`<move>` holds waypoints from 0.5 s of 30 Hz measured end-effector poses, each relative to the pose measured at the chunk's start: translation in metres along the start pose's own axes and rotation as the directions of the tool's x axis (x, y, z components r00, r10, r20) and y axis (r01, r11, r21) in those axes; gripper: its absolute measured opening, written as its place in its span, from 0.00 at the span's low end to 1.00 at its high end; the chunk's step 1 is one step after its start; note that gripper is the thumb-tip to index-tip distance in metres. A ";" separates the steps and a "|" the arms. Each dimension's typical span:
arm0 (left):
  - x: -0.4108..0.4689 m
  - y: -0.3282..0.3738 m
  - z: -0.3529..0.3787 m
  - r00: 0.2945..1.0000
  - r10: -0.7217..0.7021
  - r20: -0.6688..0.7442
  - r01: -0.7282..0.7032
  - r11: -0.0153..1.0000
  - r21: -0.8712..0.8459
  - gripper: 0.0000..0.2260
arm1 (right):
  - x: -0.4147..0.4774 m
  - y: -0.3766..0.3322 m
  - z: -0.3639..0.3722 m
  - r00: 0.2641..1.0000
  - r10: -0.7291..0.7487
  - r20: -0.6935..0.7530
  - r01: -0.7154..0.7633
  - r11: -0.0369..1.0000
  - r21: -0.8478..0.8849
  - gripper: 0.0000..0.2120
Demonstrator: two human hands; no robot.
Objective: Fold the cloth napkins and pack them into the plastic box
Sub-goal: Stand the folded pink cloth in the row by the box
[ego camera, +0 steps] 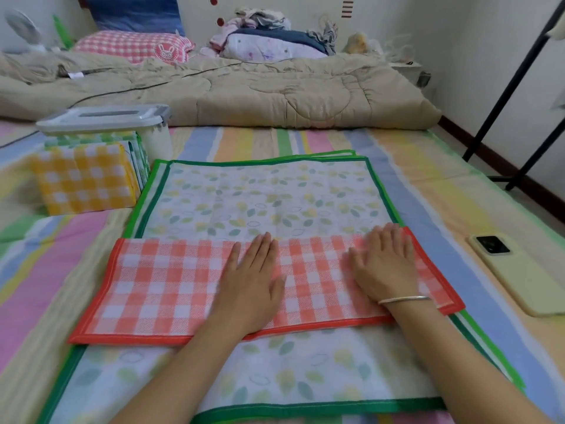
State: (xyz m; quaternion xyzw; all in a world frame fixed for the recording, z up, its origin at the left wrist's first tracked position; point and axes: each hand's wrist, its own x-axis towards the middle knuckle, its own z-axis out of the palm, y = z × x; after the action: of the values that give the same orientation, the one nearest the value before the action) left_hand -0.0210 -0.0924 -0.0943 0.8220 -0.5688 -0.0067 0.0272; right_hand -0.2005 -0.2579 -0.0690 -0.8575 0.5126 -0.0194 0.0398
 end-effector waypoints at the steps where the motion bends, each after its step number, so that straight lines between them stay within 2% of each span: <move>1: 0.001 0.001 0.000 1.000 0.000 -0.003 0.000 1.000 0.001 0.36 | -0.004 -0.016 -0.001 0.996 -0.082 -0.030 0.082 0.997 -0.008 0.33; 3: 0.002 0.002 -0.001 1.000 -0.001 -0.018 0.001 1.000 0.002 0.37 | -0.012 -0.051 0.002 0.962 -0.272 -0.026 0.273 0.961 0.037 0.35; 4: 0.002 0.002 -0.001 1.000 -0.004 -0.021 0.004 1.000 0.002 0.38 | -0.015 -0.064 0.005 0.946 -0.324 0.007 0.323 0.944 0.062 0.35; 7: 0.002 0.000 -0.002 1.000 0.009 -0.003 -0.008 1.000 0.019 0.38 | -0.016 -0.076 0.019 0.934 -0.348 0.073 0.346 0.937 0.044 0.33; 9: -0.001 0.000 -0.007 1.000 -0.012 0.001 0.012 1.000 -0.011 0.37 | -0.018 -0.073 0.025 0.934 -0.353 0.051 0.351 0.935 0.043 0.38; 12: -0.011 -0.024 -0.016 0.979 -0.206 0.003 0.206 0.978 -0.012 0.30 | -0.018 -0.071 0.031 0.934 -0.354 0.040 0.351 0.933 0.075 0.41; 15: -0.038 -0.086 -0.024 0.872 -0.488 0.032 0.486 0.872 0.054 0.29 | -0.016 -0.071 0.031 0.934 -0.354 0.055 0.348 0.933 0.085 0.36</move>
State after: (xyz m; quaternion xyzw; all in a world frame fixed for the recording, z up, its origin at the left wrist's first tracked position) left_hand 0.0473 -0.0255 -0.0755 0.9387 -0.3442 -0.0193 -0.0064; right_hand -0.1440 -0.2087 -0.0932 -0.9333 0.3484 -0.0156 0.0851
